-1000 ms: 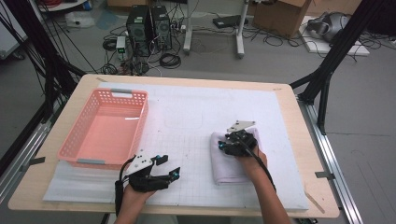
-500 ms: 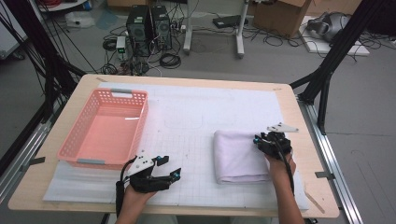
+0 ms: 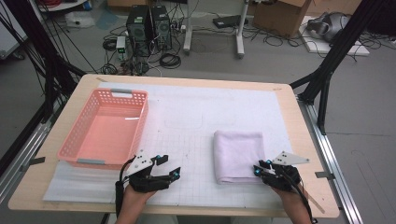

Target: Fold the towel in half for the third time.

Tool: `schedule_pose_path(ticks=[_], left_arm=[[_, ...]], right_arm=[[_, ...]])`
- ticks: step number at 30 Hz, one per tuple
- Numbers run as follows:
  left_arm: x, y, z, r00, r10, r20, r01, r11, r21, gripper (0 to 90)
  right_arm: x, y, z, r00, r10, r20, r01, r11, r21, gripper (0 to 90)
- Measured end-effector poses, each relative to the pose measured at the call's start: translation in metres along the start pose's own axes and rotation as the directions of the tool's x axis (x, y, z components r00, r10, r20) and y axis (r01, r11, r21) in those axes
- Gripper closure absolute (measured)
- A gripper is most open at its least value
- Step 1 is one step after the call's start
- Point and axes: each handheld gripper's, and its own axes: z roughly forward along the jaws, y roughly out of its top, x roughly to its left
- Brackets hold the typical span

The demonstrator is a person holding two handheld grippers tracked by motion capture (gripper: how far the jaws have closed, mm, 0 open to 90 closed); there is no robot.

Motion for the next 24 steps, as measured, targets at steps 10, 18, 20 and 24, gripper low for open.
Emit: schedule_pose_path(ticks=[10, 18, 20, 24], left_arm=[[0.001, 0.002, -0.003, 0.9998, -0.008, -0.016, 0.008, 0.9997, -0.025, 23.5], [0.001, 0.003, -0.003, 0.9999, -0.006, -0.015, 0.005, 0.9995, -0.031, 21.4], [0.001, 0.004, -0.003, 0.9999, -0.009, -0.01, 0.008, 0.9993, -0.037, 21.6], [0.003, 0.004, -0.004, 0.9999, -0.006, 0.01, 0.007, 0.9993, -0.037, 21.2]], right_arm=[[-0.01, -0.023, -0.045, 0.999, 0.042, 0.014, -0.04, 0.992, -0.122, 54.9], [-0.018, -0.029, -0.06, 0.9903, 0.1, 0.097, -0.081, 0.98, -0.182, 29.5], [-0.021, -0.029, -0.061, 0.9895, 0.102, 0.103, -0.079, 0.976, -0.202, 25.8], [-0.026, -0.03, -0.064, 0.9848, 0.12, 0.125, -0.09, 0.97, -0.227, 20.8]])
